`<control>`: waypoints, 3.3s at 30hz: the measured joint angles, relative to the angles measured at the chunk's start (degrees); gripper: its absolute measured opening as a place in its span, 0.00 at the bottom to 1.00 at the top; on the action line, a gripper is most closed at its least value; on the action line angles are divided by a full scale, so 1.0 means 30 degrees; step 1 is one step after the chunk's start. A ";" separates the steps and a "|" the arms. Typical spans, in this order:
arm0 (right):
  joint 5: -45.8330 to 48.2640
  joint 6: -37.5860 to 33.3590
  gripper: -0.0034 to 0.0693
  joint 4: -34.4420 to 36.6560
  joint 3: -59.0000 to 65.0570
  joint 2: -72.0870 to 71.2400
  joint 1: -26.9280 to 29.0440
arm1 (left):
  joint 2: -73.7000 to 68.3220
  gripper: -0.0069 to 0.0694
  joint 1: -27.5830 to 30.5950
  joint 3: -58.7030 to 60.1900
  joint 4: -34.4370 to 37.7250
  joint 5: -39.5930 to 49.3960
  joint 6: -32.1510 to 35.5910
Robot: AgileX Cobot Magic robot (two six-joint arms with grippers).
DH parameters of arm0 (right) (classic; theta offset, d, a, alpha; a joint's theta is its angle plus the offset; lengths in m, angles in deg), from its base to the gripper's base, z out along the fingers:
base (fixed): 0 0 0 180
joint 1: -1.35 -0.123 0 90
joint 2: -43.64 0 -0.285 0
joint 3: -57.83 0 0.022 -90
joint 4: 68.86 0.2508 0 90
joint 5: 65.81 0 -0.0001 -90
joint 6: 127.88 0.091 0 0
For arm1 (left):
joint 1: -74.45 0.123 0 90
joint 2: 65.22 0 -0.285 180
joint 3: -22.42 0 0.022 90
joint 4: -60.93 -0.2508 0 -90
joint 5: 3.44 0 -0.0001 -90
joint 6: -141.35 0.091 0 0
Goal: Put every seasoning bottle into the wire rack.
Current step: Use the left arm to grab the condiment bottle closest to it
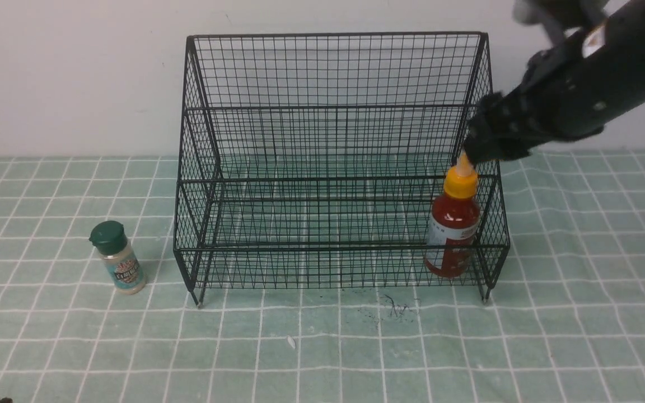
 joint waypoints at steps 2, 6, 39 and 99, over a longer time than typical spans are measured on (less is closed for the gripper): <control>0.0454 0.0637 0.51 -0.0360 0.0000 -0.2313 0.0000 | 0.0000 0.08 0.0000 0.0000 0.0000 0.0000 0.0000; 0.0432 0.2589 0.27 -0.1027 0.0722 -0.7240 0.0000 | 0.0000 0.08 0.0000 0.0000 0.0000 0.0000 0.0000; -1.1129 0.4607 0.03 -0.3352 2.2439 -2.7276 0.1679 | 0.0000 0.08 0.0000 0.0000 0.0000 0.0000 0.0000; -1.3218 0.3164 0.03 -0.3572 2.8444 -2.8162 0.6892 | 0.0000 0.08 0.0000 -0.0003 0.6805 -1.2107 -0.2805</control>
